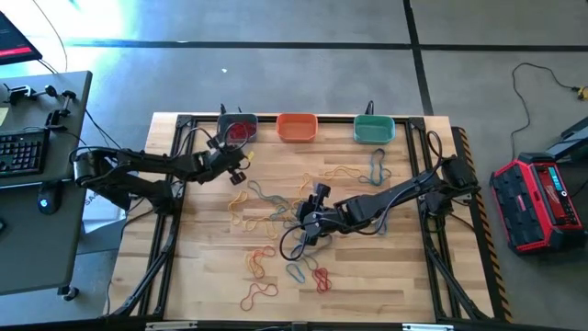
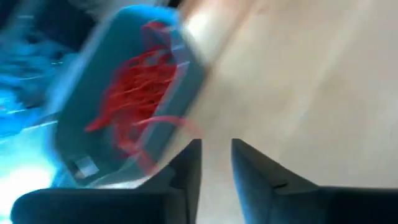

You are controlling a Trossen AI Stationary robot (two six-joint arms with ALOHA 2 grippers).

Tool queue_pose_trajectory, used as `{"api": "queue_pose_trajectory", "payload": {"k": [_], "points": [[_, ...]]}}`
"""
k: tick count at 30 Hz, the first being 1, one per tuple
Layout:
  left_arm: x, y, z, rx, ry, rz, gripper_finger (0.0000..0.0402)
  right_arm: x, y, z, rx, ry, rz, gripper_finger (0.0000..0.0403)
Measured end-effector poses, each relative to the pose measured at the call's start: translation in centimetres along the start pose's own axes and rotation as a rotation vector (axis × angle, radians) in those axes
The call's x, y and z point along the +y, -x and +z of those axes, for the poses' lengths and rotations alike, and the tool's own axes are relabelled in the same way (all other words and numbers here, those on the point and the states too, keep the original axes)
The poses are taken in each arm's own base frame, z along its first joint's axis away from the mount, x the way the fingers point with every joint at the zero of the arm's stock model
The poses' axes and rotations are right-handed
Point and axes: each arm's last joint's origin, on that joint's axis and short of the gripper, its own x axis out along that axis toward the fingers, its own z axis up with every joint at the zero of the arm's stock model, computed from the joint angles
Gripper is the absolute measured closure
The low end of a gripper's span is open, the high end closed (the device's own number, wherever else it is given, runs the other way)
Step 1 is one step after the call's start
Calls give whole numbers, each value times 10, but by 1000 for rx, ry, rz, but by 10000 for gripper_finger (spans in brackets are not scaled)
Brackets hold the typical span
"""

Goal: Sort rubber bands into baskets
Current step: Put the red rubber band into the blue bin

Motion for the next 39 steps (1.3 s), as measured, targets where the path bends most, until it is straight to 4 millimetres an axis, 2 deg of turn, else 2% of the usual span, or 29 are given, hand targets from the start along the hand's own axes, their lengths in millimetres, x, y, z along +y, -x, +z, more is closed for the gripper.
{"api": "queue_pose_trajectory", "payload": {"k": [2,7,20,25,31,39], "points": [[0,1,-1,12,-28,63,296,0,0,0,0,3,0,226],[-1,0,1,-5,-76,24,260,0,0,0,0,3,0,226],[-9,-26,-4,55,-181,81,255,0,0,0,0,3,0,226],[-10,-30,-5,79,-209,169,289,0,0,0,0,3,0,226],[-5,-26,4,12,-189,196,389,0,0,0,0,3,0,226],[17,-19,35,-80,-107,231,400,0,0,0,0,3,0,226]]}}
